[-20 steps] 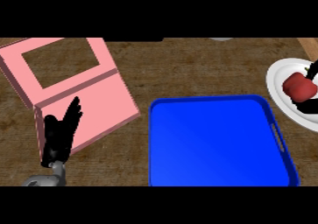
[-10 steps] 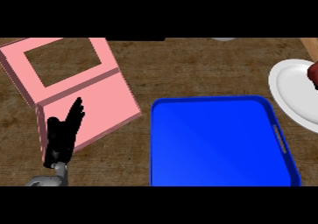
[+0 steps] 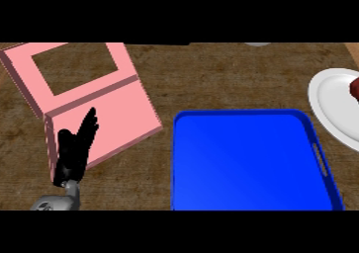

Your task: Pick the bell pepper from the tray and place it in the plate

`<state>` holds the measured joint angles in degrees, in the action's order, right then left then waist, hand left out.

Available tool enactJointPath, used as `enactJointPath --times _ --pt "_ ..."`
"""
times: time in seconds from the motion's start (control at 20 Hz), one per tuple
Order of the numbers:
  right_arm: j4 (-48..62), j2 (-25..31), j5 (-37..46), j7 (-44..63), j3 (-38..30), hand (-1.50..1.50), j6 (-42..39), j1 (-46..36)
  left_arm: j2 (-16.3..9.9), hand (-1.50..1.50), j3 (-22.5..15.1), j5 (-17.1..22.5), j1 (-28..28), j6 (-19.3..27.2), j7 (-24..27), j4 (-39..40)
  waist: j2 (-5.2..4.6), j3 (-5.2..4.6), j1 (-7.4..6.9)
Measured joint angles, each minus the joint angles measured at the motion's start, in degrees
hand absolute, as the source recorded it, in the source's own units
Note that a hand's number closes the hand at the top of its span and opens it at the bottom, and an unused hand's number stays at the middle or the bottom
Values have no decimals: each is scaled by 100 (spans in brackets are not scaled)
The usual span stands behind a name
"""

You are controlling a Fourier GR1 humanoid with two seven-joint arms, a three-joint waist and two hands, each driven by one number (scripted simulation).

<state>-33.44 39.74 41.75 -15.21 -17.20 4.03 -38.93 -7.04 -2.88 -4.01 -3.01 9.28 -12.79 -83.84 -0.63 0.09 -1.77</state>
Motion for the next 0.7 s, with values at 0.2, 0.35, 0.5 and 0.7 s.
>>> enactJointPath --times 0.2,0.35,0.5,0.7 --pt "813 137 103 -308 58 150 -341 -156 -3 0 -5 -1 -33 -33 -21 -39 -23 6 -47" --pt "1290 263 272 -419 199 -150 -688 -215 25 0 -6 -5 -136 -14 -133 -53 -32 8 -65" --pt "1679 382 376 -730 274 -150 -947 -265 88 0 -40 -51 -123 21 -39 20 -38 12 -71" --pt "1943 561 295 -1420 189 -150 -1263 -364 97 0 -16 -37 -98 1 22 61 -36 16 -60"
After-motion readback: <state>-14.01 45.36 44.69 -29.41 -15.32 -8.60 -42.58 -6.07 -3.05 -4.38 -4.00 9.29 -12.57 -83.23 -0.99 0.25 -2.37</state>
